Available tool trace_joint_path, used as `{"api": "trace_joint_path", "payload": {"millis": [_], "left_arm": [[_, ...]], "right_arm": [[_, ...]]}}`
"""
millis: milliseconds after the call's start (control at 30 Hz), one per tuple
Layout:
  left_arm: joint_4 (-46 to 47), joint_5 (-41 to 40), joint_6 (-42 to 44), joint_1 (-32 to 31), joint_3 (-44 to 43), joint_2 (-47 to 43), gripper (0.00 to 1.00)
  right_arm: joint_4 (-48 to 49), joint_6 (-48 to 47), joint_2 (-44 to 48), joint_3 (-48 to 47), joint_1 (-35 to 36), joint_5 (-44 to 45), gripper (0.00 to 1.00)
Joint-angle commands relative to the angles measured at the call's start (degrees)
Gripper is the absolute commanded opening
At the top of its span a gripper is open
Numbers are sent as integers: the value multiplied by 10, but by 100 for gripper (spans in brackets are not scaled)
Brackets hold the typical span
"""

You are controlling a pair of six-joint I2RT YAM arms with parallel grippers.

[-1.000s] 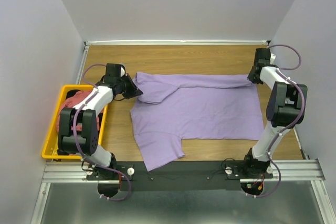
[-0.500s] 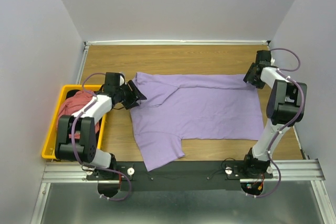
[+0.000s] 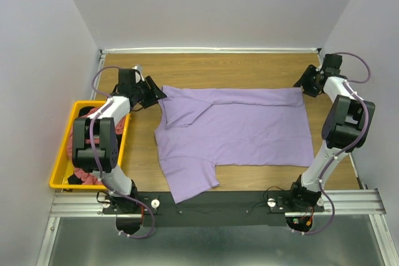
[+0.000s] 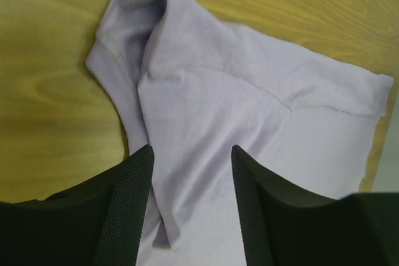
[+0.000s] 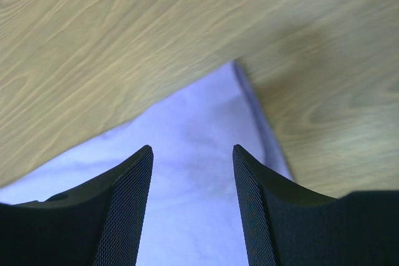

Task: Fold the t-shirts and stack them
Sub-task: Fold the tshirt

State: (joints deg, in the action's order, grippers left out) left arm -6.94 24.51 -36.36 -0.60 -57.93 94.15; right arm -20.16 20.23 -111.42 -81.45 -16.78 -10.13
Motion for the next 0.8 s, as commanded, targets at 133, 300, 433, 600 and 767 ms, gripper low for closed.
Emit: {"api": "trace_joint_path", "payload": {"millis": [133,300,433,600,767], "left_arm": [[25,-18,58,2,-83,105,54],[39,-25,60,2,-107,146,54],[47,-19,59,1,-116,165,53],[60,-13,59,1,-125,182,44],[67,-3,59,0,-125,191,34]], "right_arm": [[24,2,-6,19,3,-76,61],[27,-8,-7,24,3,-74,61],[28,-13,-17,22,3,-84,61],[33,-12,-28,18,3,-96,61],[36,-11,-36,14,3,-101,61]]}}
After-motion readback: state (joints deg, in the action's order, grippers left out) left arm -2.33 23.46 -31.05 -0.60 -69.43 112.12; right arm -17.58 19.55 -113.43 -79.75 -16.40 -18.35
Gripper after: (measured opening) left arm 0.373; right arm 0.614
